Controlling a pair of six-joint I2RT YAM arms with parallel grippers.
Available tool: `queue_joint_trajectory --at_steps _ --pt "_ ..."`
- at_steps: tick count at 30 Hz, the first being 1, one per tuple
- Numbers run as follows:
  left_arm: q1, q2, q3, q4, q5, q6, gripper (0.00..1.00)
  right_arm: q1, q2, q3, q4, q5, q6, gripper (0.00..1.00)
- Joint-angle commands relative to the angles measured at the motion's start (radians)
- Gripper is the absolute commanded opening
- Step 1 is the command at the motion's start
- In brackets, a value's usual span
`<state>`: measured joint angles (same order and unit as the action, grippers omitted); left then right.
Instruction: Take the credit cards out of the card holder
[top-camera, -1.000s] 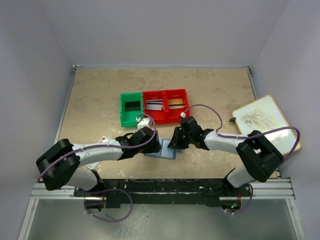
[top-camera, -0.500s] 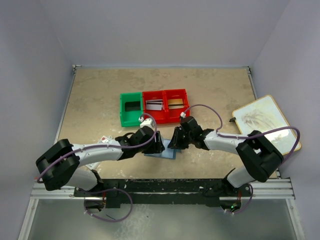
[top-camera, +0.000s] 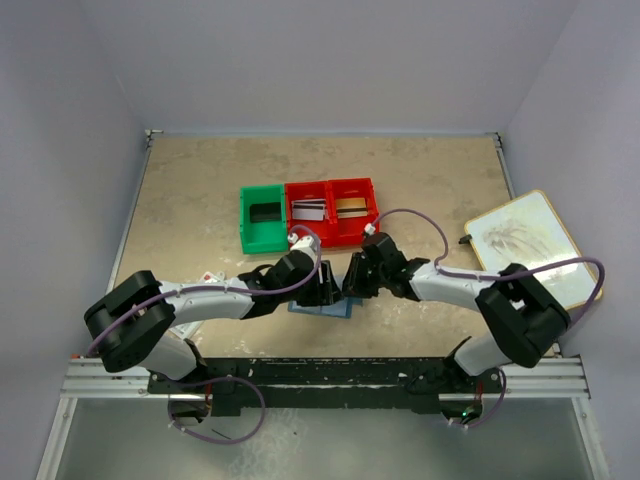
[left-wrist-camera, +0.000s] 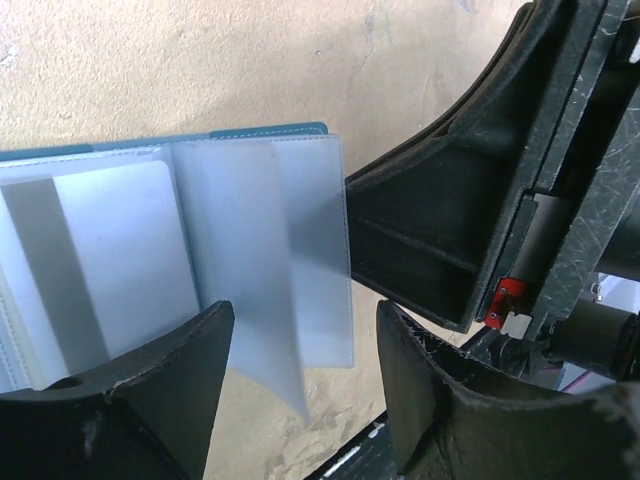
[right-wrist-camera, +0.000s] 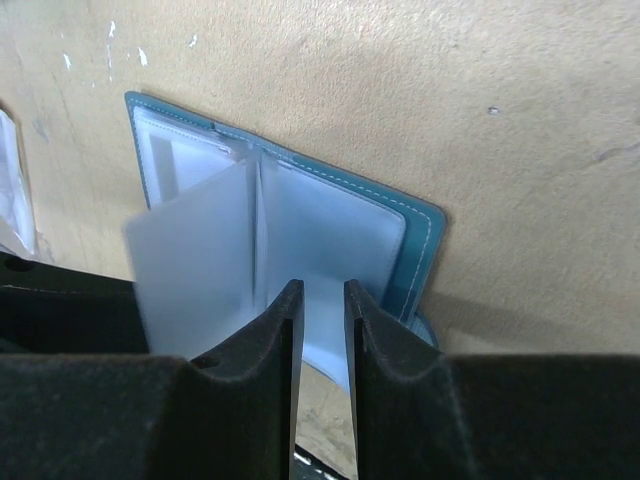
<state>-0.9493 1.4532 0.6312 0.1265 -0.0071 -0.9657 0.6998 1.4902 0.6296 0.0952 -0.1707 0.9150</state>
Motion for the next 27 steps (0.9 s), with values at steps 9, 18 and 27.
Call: queue_joint_trajectory --at_steps 9,18,27 --pt "-0.007 0.026 0.023 0.13 0.051 -0.023 0.53 -0.002 -0.211 0.022 -0.21 0.297 0.114 0.26" --pt "-0.023 0.056 0.015 0.125 0.042 -0.021 0.5 -0.008 -0.301 -0.016 0.001 0.099 0.014 0.24" --pt "-0.032 0.03 0.014 0.098 0.027 -0.012 0.5 -0.005 -0.1 -0.059 0.211 -0.128 -0.022 0.21"
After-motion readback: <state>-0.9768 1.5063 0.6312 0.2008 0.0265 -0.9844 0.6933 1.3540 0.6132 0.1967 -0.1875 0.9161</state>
